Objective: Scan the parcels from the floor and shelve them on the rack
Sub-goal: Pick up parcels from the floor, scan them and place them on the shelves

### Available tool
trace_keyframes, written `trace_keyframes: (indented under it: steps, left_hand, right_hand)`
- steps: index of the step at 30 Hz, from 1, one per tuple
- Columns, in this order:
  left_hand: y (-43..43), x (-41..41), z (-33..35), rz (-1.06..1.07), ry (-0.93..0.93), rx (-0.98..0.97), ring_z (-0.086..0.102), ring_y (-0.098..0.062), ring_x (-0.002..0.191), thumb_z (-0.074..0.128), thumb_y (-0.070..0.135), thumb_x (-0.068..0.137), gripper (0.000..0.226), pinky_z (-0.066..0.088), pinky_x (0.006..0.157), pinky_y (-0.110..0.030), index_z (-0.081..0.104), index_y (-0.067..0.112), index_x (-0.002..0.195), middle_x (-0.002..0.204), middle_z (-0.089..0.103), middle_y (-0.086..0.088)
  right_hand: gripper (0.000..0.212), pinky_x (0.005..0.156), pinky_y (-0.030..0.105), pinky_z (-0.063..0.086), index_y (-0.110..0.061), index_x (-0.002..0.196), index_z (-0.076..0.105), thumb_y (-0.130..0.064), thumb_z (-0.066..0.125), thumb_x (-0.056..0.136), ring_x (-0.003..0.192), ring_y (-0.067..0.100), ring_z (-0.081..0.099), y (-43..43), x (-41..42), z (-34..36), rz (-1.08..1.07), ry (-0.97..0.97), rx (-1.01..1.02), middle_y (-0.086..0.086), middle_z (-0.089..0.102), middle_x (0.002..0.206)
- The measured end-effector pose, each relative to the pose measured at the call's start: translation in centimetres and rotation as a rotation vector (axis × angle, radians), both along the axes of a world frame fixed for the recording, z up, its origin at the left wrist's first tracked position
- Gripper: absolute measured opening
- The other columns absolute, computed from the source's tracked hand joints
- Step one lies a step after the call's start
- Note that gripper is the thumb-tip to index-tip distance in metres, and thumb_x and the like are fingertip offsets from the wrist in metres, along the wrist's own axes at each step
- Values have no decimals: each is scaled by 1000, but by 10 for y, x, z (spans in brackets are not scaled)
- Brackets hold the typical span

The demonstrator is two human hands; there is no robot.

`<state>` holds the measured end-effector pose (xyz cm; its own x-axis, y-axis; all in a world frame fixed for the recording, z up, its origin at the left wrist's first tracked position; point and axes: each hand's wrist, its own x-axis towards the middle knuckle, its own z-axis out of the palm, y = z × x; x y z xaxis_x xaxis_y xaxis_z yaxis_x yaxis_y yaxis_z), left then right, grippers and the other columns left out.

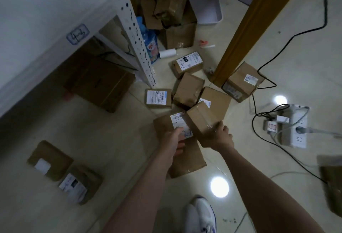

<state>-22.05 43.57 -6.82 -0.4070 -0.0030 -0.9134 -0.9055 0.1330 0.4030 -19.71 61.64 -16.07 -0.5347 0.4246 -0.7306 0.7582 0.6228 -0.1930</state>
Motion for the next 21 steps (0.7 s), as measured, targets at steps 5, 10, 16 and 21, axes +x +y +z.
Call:
trace_keyframes:
  steps: [5,10,16,21]
  left_hand:
    - [-24,1,-23,90,-21,-53,62,-22,93,56,37,99,27,50,75,-33,54,15,114,101,63,-2]
    - [-44,22,15,178,-35,-64,61,-17,77,62,39,95,36,44,59,-29,62,12,119,99,64,-4]
    - [-34,40,134,155,71,10,61,-15,82,67,32,94,12,49,84,-34,64,24,86,88,64,3]
    - [-41,57,252,103,244,45,64,-8,92,78,29,85,34,49,70,-18,62,18,113,114,68,0]
  right_hand:
    - [103,81,44,52,-11,134,32,-41,93,57,110,34,55,-1,8,-22,-26,115,36,6,42,127]
    - [95,81,45,53,-8,126,35,-41,91,57,105,31,56,-25,32,33,-188,299,-44,8,42,123]
    - [94,81,37,48,-1,128,37,-33,92,58,105,29,55,-64,54,169,-272,543,-98,13,45,125]
    - [103,80,37,52,-9,127,37,-55,82,47,105,21,53,-88,72,307,-337,708,-191,6,47,118]
